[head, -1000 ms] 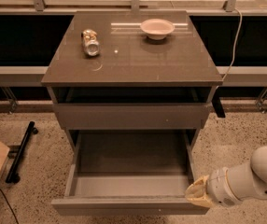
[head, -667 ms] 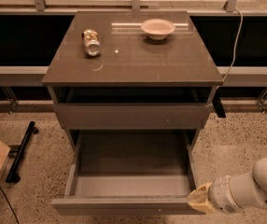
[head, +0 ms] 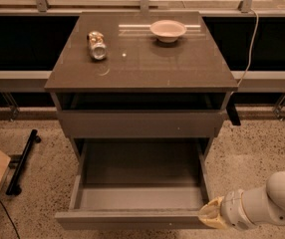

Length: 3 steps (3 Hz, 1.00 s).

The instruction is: Close middle drawer

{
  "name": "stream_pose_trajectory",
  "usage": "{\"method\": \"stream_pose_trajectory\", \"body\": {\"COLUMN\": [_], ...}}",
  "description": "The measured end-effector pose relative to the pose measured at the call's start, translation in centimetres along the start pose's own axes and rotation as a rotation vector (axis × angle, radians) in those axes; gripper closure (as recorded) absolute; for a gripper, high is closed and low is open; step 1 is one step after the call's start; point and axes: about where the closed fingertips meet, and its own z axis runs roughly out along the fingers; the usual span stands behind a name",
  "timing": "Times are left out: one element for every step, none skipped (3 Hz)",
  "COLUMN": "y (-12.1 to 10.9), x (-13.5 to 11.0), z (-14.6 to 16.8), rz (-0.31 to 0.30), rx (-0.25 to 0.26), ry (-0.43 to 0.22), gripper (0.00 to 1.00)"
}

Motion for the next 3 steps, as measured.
{"method": "stream_pose_trajectory", "body": {"y": [0.3, 0.1, -0.2], "x": [1.4, 3.1, 4.2], "z": [1.9, 5.0, 6.8], "rz": [0.000, 0.002, 0.009], "rx": [0.009, 0.029, 0.037], "ry": [0.008, 0.010, 0.011], "gripper": [1.00, 1.00, 1.00]}}
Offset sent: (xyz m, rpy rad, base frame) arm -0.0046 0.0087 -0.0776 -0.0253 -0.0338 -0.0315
